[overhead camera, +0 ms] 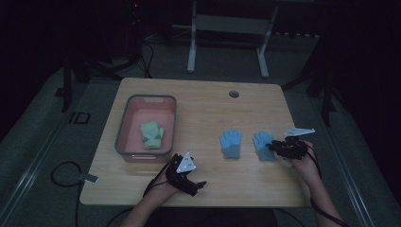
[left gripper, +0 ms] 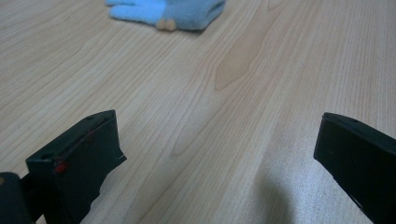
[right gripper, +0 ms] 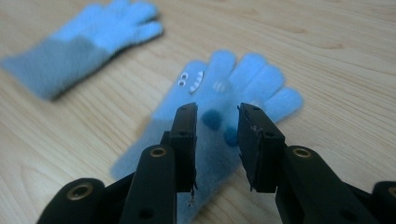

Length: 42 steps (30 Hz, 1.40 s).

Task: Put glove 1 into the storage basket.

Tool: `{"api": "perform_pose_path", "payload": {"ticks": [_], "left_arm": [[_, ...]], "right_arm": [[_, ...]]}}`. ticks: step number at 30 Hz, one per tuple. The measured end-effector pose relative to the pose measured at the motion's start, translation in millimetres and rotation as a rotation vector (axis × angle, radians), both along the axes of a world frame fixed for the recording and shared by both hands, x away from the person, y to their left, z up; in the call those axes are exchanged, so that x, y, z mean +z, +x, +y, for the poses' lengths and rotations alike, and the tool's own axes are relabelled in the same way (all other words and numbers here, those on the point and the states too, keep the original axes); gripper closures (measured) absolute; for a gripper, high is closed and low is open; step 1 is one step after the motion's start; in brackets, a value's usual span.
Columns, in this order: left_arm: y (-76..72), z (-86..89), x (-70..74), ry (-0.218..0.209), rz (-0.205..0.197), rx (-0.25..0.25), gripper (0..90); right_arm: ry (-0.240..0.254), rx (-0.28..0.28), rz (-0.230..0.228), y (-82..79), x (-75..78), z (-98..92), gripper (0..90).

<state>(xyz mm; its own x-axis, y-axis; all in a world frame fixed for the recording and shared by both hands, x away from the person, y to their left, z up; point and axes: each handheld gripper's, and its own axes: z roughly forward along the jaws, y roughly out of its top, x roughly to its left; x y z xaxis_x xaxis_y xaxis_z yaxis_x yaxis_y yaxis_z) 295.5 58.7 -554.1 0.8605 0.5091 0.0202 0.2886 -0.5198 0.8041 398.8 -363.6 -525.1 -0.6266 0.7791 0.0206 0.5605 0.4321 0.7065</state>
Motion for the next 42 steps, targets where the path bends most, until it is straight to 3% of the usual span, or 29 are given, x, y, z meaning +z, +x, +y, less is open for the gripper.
{"api": "perform_pose_path", "payload": {"ticks": [5,9,14,19,23,27,30,38,42], "left_arm": [[0.1,-0.3,-0.3,0.003,0.0,0.0,0.3],[0.1,-0.4,-0.4,0.001,0.001,-0.001,0.4],[0.0,-0.3,-0.6,0.002,0.002,-0.001,0.4],[0.4,-0.4,-0.6,0.003,0.003,0.0,0.3],[-0.2,-0.5,-0.2,-0.002,0.001,0.001,0.4],[-0.2,-1.0,-0.3,0.001,-0.001,0.002,0.3],[-0.1,-0.7,-0.2,-0.002,0.0,0.003,0.3],[-0.7,-1.3,0.0,0.006,-0.004,0.0,0.4],[-0.4,-0.8,0.3,0.002,-0.003,0.002,0.3]], "right_arm": [[-0.015,0.02,-0.005,7.9,-4.0,3.5,65.4],[0.012,0.029,-0.004,11.6,-7.2,7.6,63.9],[-0.013,0.04,0.01,14.2,-20.0,11.0,63.9],[-0.007,0.042,-0.001,13.7,-22.0,8.4,70.0],[-0.016,0.01,0.003,11.3,-21.5,12.0,81.5],[-0.013,-0.035,0.006,9.2,-20.9,15.5,84.7],[-0.008,-0.069,0.018,8.2,-17.1,17.8,85.6],[0.024,-0.122,-0.029,2.9,13.5,26.7,86.0],[0.034,-0.121,-0.05,0.7,29.3,33.7,86.1]]}}
